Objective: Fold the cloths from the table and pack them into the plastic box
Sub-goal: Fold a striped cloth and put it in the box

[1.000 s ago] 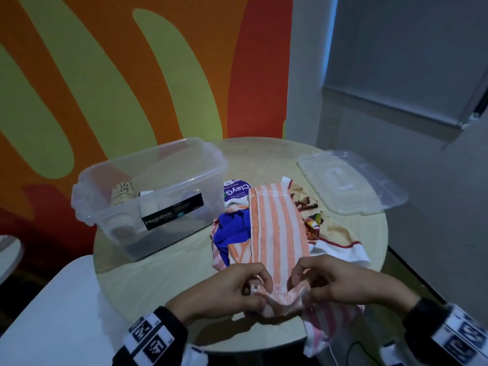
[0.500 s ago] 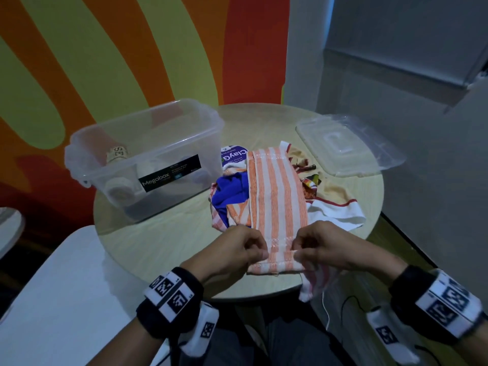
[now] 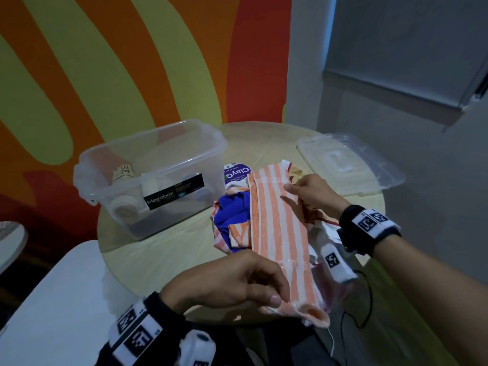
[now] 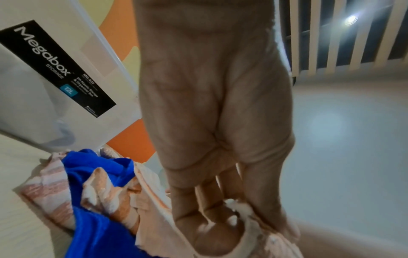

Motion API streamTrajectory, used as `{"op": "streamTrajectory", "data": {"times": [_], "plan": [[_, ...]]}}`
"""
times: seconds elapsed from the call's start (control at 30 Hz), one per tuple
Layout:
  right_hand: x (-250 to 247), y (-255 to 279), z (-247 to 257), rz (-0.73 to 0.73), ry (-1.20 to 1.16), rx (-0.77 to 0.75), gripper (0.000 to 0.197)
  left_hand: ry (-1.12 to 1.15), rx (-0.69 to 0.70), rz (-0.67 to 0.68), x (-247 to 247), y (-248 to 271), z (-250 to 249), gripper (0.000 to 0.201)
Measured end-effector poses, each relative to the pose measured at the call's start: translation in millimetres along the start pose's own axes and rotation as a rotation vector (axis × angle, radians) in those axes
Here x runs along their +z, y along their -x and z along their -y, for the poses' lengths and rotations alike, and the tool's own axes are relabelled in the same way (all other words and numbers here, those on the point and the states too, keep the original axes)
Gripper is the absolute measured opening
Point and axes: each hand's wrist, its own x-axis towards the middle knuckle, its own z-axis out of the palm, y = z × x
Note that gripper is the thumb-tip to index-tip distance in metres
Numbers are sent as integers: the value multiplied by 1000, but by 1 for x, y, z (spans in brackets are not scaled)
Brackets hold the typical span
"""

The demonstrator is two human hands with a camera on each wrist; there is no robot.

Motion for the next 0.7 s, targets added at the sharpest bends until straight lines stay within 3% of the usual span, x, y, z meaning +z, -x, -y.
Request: {"op": "streamTrajectory", "data": {"times": [0.07,0.17,0.3,0.37,0.47,0.53,0.6,0.7], "plan": [[13,-17,6,-7,-78,17,31,-2,11,-25,-4,5,-2,14],[24,-34,13,59,-199,102,12,28,23,-234,-16,5,0,12],[13,-53,43,-17,-250,101,17,43,79,-542,-44,2,-9,12],[-1,-60,67,-6,-490,66,12,45,129,-653,-59,-1,-18,12],[-25,-75,92,82,-861,-72,23,5,229,-751,-83,-6,-29,14],[-37,-85,94,82,-790,-102,21,-33,246,-760,-91,-10,-31,15],[-42,-89,83,115,-518,-39,18,-92,192,-714,-88,-17,-23,15],[-46,-82,54,148,-170,46,34,-223,94,-630,-69,-35,17,16]]}}
